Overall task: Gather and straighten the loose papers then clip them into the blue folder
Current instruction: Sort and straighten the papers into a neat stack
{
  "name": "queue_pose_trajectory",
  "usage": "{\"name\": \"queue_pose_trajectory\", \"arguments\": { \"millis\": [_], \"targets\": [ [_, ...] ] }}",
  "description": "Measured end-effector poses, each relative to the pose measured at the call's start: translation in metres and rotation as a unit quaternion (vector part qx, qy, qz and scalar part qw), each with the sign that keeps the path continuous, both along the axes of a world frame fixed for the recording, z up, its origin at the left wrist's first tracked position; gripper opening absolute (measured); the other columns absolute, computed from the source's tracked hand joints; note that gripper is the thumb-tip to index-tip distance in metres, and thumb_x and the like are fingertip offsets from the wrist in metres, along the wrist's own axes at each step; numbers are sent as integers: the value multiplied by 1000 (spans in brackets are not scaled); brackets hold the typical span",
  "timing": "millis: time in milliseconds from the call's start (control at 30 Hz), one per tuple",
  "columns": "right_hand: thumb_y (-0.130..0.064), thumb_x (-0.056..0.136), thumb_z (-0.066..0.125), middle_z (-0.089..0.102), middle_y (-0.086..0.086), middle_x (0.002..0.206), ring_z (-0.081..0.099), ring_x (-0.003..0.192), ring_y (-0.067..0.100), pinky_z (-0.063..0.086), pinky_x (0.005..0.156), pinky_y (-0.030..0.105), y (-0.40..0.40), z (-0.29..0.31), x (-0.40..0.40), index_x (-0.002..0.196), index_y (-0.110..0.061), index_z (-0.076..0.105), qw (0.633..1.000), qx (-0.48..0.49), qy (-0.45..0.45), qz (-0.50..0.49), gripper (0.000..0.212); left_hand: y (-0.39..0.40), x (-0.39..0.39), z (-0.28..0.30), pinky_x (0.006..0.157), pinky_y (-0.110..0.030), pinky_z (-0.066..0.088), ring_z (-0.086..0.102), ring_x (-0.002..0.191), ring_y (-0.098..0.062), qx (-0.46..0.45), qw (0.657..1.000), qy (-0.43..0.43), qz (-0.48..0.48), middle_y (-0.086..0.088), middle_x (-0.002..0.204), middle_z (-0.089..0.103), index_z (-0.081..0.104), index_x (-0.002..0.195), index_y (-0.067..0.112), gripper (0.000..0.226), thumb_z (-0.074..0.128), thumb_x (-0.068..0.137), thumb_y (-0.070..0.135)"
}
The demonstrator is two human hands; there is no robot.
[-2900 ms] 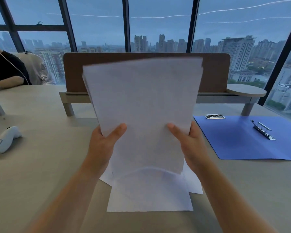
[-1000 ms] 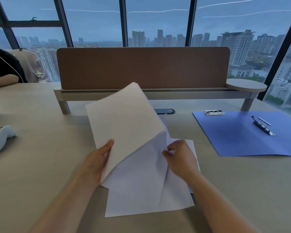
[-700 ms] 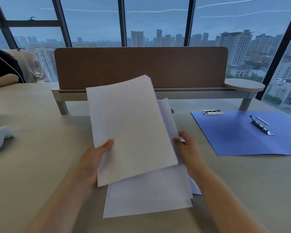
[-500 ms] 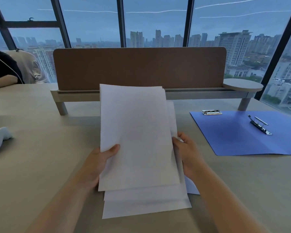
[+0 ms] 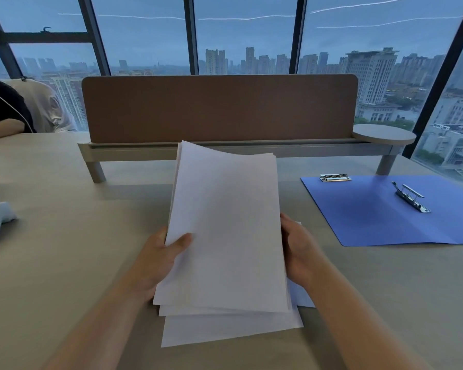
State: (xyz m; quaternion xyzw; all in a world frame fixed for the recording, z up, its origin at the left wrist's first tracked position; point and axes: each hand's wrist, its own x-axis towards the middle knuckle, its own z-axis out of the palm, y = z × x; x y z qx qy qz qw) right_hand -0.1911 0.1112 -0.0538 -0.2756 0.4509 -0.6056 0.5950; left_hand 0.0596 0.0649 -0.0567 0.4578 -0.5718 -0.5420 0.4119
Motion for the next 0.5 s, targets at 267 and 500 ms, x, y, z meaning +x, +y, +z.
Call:
{"name": "queue_pose_trajectory", "arguments": {
  "millis": [267, 500],
  "targets": [
    [-12, 102, 46, 67, 1, 112, 59, 112, 21, 52, 94, 43, -6, 0, -15, 94, -26, 73, 967, 42, 225, -115, 31, -17, 7, -7, 65, -17, 46, 65, 87, -4, 3, 995, -38, 91, 14, 102, 68, 54, 128, 24, 35, 59, 96, 9],
    [-6, 100, 49, 64, 13, 104, 64, 85, 25, 51, 69, 35, -5, -6, -17, 125, -11, 55, 986, 97, 115, -75, 26, -20, 6, -11, 64, -28, 49, 64, 80, -18, 115, 987, 20, 113, -4, 94, 67, 58, 122, 2, 27, 55, 95, -1]
  ]
}}
